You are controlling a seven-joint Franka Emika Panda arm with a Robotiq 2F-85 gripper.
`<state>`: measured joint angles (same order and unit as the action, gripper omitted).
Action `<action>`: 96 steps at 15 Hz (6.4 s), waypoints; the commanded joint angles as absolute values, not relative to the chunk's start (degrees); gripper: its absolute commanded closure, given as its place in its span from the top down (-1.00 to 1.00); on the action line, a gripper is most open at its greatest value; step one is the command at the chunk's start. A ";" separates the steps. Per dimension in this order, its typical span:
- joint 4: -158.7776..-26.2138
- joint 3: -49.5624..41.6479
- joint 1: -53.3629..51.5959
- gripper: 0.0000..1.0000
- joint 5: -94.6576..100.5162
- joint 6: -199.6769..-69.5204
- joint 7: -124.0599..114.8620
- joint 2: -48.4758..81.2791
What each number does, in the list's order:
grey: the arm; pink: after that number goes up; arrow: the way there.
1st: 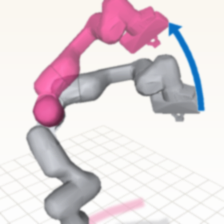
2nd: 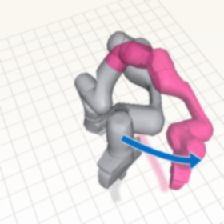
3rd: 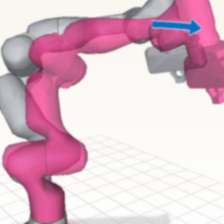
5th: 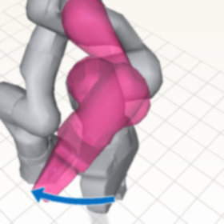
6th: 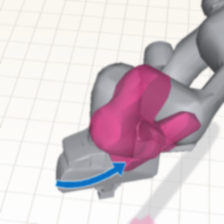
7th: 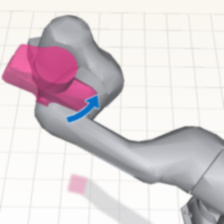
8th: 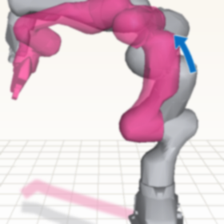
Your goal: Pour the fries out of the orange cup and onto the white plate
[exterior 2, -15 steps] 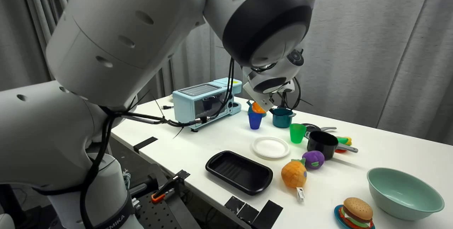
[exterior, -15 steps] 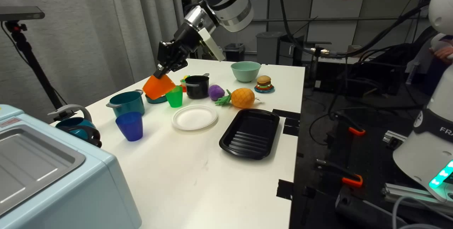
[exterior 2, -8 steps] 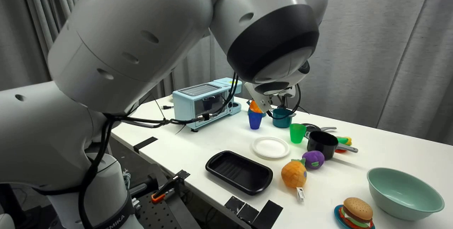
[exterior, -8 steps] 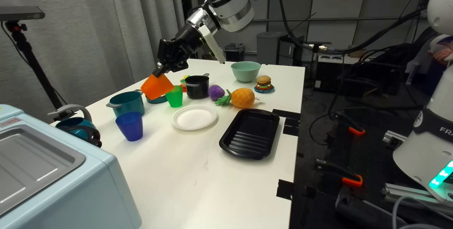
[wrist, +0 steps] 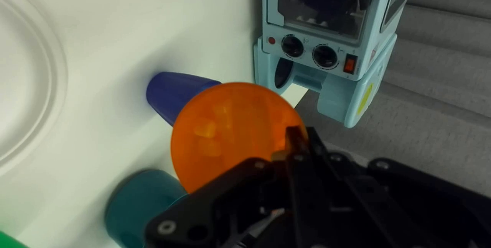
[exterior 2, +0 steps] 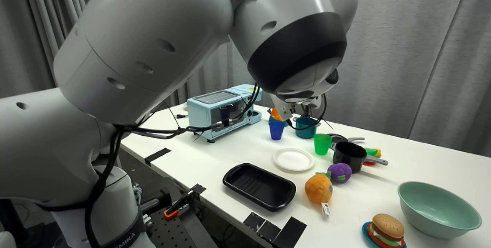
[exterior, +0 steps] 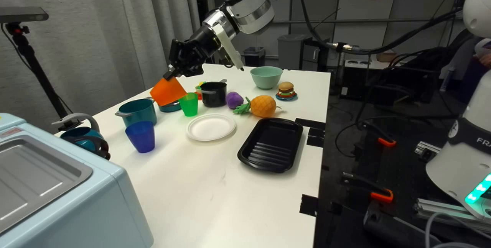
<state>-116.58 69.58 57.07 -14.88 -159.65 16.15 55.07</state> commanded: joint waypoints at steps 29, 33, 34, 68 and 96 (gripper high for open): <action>-113.51 70.02 60.41 -0.98 -15.65 -166.05 14.80 62.46; -113.49 72.74 63.55 -0.98 -15.89 -164.65 15.84 66.92; -114.37 73.32 64.90 -0.98 -15.91 -164.53 15.88 67.62; -96.03 74.39 62.77 -0.98 -15.17 -141.96 23.17 82.66; -85.96 65.30 45.21 -0.98 -25.62 -141.12 19.52 75.29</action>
<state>-83.10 66.87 44.95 -22.91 -140.76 20.90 78.90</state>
